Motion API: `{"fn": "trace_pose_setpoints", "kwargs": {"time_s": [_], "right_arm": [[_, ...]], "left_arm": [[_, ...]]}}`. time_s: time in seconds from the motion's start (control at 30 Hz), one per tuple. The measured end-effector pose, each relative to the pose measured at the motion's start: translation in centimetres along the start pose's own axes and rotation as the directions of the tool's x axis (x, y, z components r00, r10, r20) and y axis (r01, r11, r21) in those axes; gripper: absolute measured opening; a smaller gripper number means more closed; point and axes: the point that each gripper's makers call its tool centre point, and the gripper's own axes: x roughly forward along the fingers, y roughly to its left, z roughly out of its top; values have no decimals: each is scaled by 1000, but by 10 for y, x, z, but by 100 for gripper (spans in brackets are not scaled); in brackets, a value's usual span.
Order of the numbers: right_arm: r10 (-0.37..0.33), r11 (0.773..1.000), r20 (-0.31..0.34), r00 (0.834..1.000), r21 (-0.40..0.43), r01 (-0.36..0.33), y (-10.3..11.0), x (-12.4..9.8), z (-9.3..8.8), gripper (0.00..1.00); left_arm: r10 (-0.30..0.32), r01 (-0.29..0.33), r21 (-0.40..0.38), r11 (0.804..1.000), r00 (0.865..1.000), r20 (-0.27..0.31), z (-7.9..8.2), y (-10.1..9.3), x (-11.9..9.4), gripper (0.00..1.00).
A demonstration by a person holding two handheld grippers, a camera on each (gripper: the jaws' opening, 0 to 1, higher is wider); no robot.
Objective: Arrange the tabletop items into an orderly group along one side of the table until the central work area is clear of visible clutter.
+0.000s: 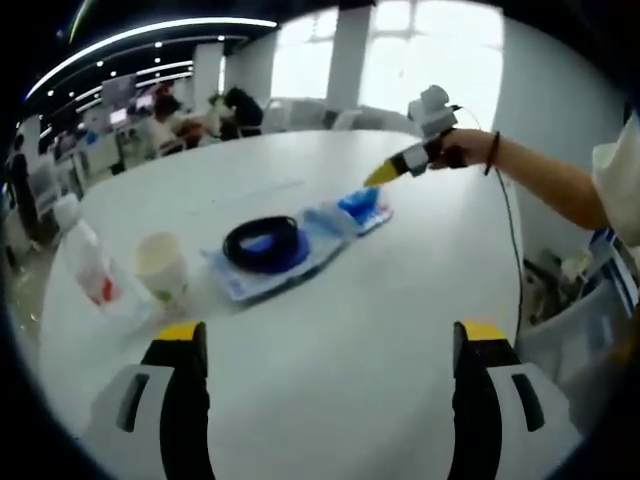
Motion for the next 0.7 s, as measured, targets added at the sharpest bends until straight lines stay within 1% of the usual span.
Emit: {"fn": "trace_pose_setpoints", "kwargs": {"time_s": [0.23, 0.5, 0.57, 0.7], "right_arm": [[61, 997, -12, 998, -47, -62, 36, 12, 4, 99], [141, 983, -18, 990, -114, -142, 80, 31, 12, 99], [149, 981, -20, 989, -119, -150, 85, 34, 13, 99], [186, 974, -19, 982, -127, -187, 102, 44, 18, 99]], "left_arm": [[7, -7, -2, 1000, 1000, 16, 5, 2, -3, 100], [15, -15, 8, 1000, 1000, 4, 4, 4, -6, 100], [16, -17, 8, 1000, 1000, 8, 5, 5, -7, 100], [14, -14, 5, 1000, 1000, -3, 2, 5, -7, 100]]}}
